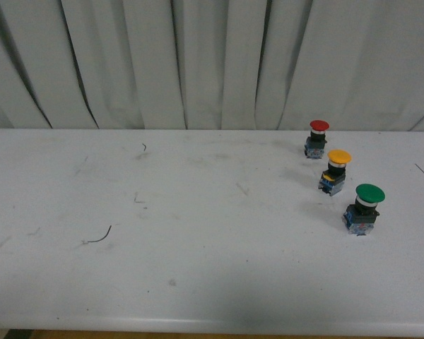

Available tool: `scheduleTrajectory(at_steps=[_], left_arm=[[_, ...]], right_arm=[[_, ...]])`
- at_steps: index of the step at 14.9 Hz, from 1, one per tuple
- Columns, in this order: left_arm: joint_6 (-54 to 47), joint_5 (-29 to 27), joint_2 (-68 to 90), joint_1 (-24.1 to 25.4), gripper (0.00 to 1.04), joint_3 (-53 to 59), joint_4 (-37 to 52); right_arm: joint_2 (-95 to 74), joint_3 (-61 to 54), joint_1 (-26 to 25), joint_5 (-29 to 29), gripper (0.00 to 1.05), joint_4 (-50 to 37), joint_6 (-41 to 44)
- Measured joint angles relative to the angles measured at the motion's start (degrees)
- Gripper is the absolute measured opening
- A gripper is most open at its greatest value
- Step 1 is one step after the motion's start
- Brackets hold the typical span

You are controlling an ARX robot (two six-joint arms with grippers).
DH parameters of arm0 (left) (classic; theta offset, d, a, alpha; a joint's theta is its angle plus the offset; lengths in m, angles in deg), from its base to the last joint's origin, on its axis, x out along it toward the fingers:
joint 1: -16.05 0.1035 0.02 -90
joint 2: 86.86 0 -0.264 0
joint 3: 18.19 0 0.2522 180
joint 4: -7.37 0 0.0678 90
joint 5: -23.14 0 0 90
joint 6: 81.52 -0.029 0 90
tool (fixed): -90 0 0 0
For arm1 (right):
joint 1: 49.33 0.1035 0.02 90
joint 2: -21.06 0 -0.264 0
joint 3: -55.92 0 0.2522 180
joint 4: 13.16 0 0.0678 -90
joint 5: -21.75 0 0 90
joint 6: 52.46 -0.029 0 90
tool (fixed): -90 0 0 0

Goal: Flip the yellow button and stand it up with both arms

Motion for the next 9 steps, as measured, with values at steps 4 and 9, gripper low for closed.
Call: scheduleTrajectory(at_steps=[4, 9], left_arm=[[0.0, 0.0, 0.0, 0.0, 0.98, 0.0, 0.0], [0.0, 0.0, 0.0, 0.0, 0.98, 0.0, 0.0]], right_arm=[[3.5, -2.0, 0.0, 0.0, 0.02, 1.9, 0.0], [15.1, -4.3, 0.0, -0.2, 0.02, 10.9, 0.0]])
